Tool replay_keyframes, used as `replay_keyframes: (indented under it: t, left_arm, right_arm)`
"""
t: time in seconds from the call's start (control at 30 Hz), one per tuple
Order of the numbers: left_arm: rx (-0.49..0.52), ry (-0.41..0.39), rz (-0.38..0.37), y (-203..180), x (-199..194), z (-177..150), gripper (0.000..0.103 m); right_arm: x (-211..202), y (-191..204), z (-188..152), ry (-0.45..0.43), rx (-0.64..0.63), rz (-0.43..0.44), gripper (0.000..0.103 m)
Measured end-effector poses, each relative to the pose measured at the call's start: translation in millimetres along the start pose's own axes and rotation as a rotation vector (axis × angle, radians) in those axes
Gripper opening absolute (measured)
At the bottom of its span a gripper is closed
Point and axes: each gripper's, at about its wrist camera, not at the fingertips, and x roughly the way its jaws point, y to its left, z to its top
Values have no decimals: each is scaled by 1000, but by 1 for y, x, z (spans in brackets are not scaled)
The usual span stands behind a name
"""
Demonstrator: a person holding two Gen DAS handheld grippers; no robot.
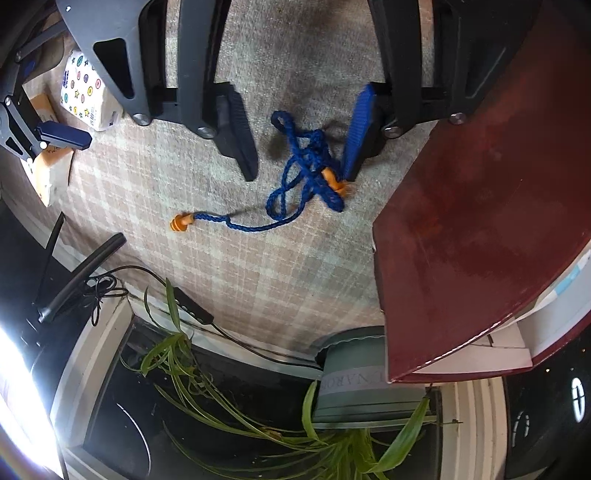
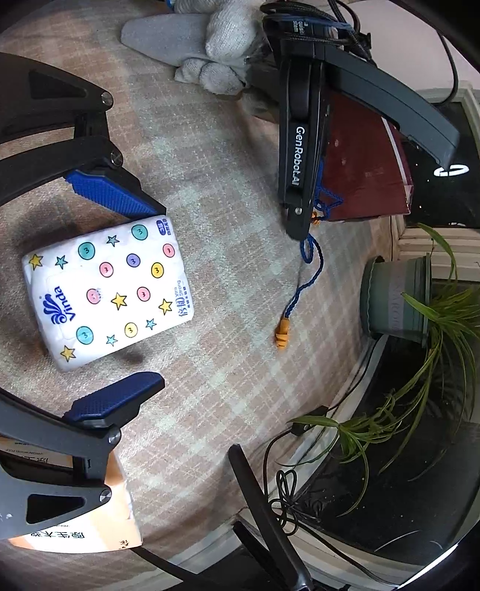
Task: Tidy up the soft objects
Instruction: 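Lower the left tool to the blue corded earplugs and close on the cord, then lift the earplug cord with the left tool while the right tool grasps the star-printed tissue pack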
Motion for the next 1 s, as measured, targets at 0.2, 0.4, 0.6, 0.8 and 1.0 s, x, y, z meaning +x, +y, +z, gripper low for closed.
replay_keyframes:
  t: [0.2,0.4,0.6,0.8,1.0]
  left_arm:
    - [27,-6,23,-5,2,-1,17]
    - [25,-8,25,-4,2,-2,8]
    - [28,-9,11,-3,2,-2,6]
    - [29,-11,-15,-5,-2,-4,5]
    - [27,-30,-56,-10,-20,-6,5]
  right_arm:
    - [3,-1,-1,9,6,-5,79]
    - [4,-6,-2,4,37,-6,79]
    - [0,-9,-5,-2,68,16,64]
    - [-5,-13,-7,-2,108,25,49]
    - [-22,-19,-10,-32,171,38,49]
